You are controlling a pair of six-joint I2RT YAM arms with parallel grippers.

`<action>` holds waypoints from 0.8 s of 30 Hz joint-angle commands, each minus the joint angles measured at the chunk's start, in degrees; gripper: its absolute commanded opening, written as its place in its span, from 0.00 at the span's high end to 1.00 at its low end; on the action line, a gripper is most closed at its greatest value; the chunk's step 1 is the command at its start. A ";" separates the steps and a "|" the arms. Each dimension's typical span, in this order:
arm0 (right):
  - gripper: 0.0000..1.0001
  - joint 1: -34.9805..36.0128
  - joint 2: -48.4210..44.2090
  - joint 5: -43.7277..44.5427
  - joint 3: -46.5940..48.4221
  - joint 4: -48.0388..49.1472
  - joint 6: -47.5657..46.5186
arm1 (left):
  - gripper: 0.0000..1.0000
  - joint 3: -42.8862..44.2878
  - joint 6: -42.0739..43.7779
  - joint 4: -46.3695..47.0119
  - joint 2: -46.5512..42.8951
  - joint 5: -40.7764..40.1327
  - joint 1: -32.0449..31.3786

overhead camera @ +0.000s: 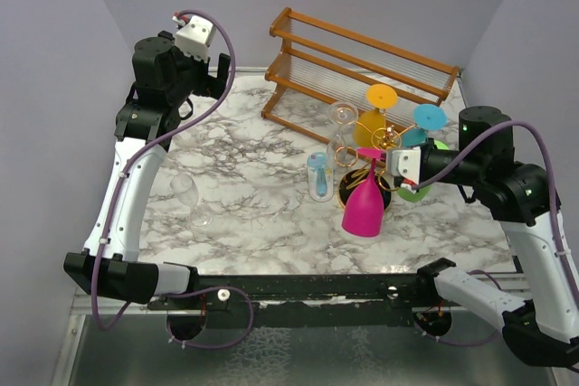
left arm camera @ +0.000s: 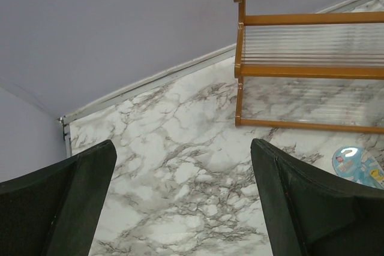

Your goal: Place the wine glass upside down on the wine glass rack

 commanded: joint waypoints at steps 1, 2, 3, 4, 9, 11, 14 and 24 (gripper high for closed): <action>0.99 0.64 -0.79 0.89 -1.57 1.88 -2.20 | 0.03 -0.39 0.56 2.11 -1.37 0.78 0.29; 0.99 0.59 -0.93 1.25 -1.80 2.12 -2.50 | 0.03 -0.39 0.56 2.09 -1.34 0.81 0.29; 0.99 0.69 -0.97 1.50 -2.01 2.22 -2.76 | 0.03 -0.39 0.58 2.11 -1.33 0.82 0.29; 0.99 0.72 -0.94 1.75 -2.12 2.31 -2.99 | 0.03 -0.45 0.56 2.08 -1.35 0.82 0.29; 0.99 0.73 -1.19 4.13 -2.07 2.94 -3.69 | 0.03 -0.76 0.83 2.20 -1.49 0.99 0.29; 0.99 0.73 -1.28 5.20 -1.78 2.93 -3.78 | 0.03 -0.82 0.84 2.19 -1.55 1.06 0.29; 0.99 0.73 -1.39 6.34 -1.30 2.72 -3.95 | 0.03 -0.85 0.90 2.16 -1.50 1.25 0.29; 0.99 0.73 -1.75 9.77 -1.00 2.02 -4.70 | 0.03 -0.67 1.05 2.08 -1.50 2.08 0.29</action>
